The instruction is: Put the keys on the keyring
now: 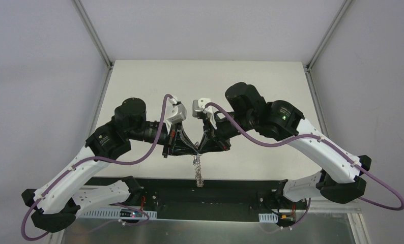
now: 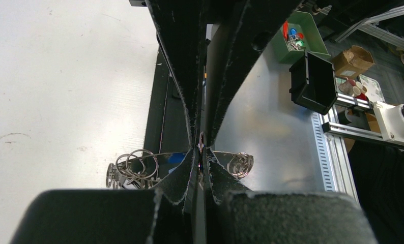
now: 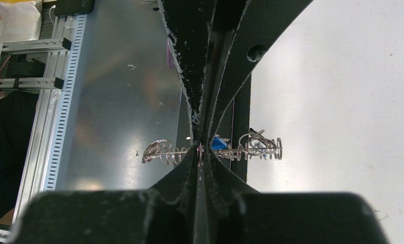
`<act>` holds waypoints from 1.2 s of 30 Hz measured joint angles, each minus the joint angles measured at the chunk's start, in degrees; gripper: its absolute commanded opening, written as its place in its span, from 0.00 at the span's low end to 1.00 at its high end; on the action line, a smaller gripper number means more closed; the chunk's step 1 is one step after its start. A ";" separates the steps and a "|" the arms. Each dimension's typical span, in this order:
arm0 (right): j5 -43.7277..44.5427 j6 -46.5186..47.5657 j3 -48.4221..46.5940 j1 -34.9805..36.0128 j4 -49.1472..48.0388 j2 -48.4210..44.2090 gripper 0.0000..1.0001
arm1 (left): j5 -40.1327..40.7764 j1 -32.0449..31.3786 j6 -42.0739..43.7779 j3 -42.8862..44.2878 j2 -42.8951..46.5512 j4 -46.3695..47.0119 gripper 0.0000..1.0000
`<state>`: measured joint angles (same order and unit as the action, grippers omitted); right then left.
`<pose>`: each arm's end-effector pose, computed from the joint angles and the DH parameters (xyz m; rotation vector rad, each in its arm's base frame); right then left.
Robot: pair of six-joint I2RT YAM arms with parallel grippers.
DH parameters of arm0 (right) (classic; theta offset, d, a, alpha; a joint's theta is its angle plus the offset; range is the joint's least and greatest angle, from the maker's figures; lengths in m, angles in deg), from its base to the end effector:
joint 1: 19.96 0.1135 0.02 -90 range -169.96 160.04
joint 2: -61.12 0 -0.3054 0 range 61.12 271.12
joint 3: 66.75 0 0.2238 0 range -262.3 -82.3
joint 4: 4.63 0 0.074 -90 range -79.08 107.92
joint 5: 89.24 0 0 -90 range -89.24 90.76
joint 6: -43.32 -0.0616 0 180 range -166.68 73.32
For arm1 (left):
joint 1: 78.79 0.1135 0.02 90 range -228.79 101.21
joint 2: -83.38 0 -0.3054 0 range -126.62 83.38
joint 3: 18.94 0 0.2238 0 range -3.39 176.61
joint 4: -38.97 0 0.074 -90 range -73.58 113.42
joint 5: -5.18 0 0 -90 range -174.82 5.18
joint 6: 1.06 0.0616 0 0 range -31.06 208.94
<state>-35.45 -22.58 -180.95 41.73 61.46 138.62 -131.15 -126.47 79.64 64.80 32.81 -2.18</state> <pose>0.0823 0.2295 0.4847 -1.7298 1.2700 1.0493 0.0538 -0.1252 0.4557 1.2000 1.4505 -1.3954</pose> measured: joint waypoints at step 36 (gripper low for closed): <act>20.31 -13.55 31.98 5.07 -44.54 -26.29 0.00 | 5.99 0.00 2.51 -0.39 10.21 11.91 0.49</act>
<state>-15.14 -36.13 -148.98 46.80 16.92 112.32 -125.16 -126.47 82.16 64.40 43.02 9.73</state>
